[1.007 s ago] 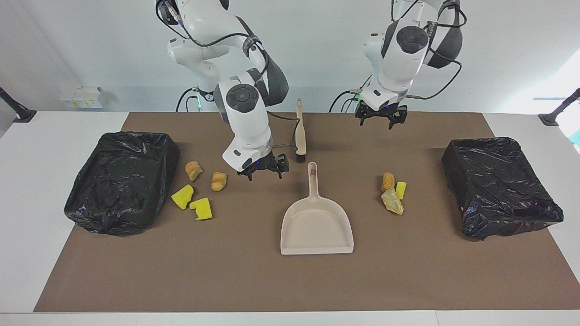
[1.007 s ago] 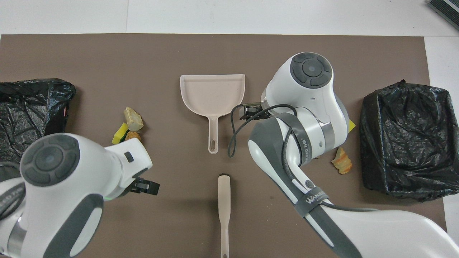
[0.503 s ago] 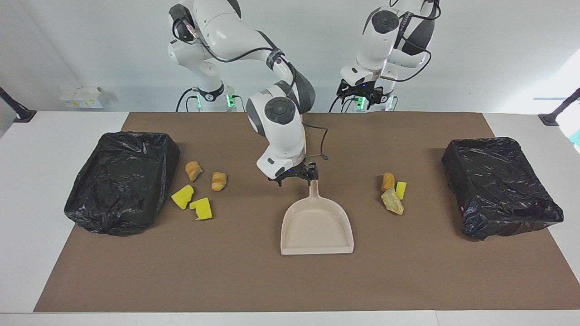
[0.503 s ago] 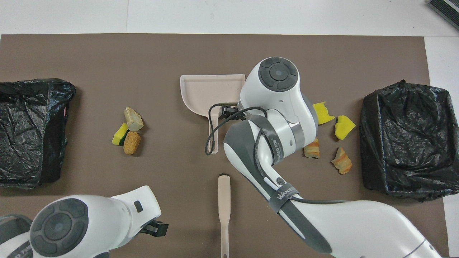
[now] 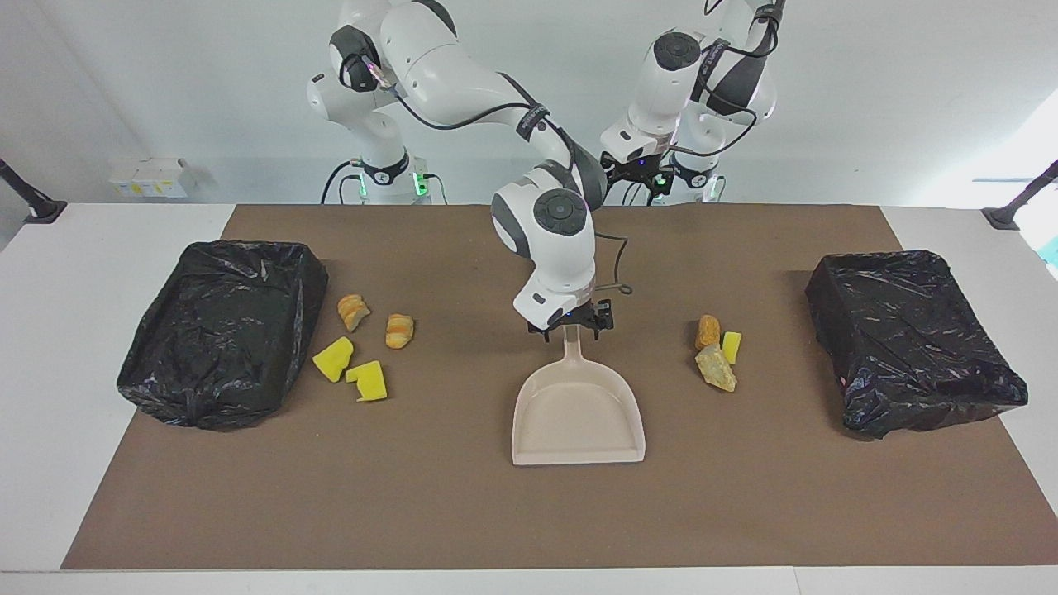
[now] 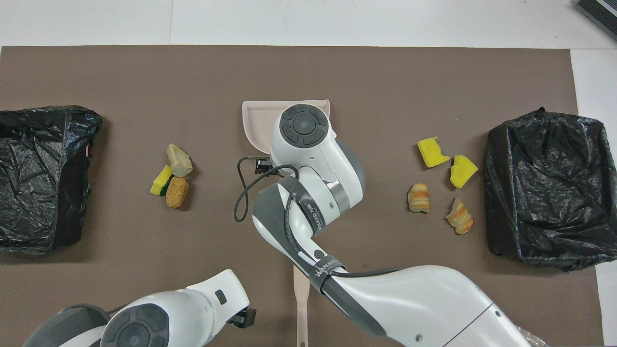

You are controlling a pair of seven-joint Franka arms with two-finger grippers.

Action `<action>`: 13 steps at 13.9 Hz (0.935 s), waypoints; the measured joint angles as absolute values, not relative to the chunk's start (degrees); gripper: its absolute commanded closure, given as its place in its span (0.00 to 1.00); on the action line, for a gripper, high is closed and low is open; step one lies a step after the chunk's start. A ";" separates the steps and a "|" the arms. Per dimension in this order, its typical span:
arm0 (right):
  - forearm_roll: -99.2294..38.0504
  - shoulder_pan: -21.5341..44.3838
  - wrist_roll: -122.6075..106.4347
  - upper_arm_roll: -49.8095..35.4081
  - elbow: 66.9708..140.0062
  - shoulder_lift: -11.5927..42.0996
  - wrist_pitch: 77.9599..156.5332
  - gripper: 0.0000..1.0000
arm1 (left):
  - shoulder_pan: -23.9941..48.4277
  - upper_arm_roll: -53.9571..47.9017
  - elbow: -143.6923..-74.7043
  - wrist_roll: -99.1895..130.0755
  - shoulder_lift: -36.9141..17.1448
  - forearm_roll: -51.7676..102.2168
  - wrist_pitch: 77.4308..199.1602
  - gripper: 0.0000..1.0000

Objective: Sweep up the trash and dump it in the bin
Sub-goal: 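Grasp the beige dustpan handle with the right gripper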

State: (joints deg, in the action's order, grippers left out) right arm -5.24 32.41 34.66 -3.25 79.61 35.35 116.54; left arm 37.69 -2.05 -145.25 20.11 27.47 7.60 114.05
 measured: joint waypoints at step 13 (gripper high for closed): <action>-5.25 29.53 30.90 -2.76 81.31 30.32 114.61 1.00 | 38.88 -2.00 -145.38 21.30 25.88 8.66 116.53 0.00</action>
State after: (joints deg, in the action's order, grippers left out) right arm -5.25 29.53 30.90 -2.76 81.31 30.32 114.61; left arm 38.88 -2.00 -145.38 21.30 25.88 8.66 116.53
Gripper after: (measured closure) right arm 0.683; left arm 0.000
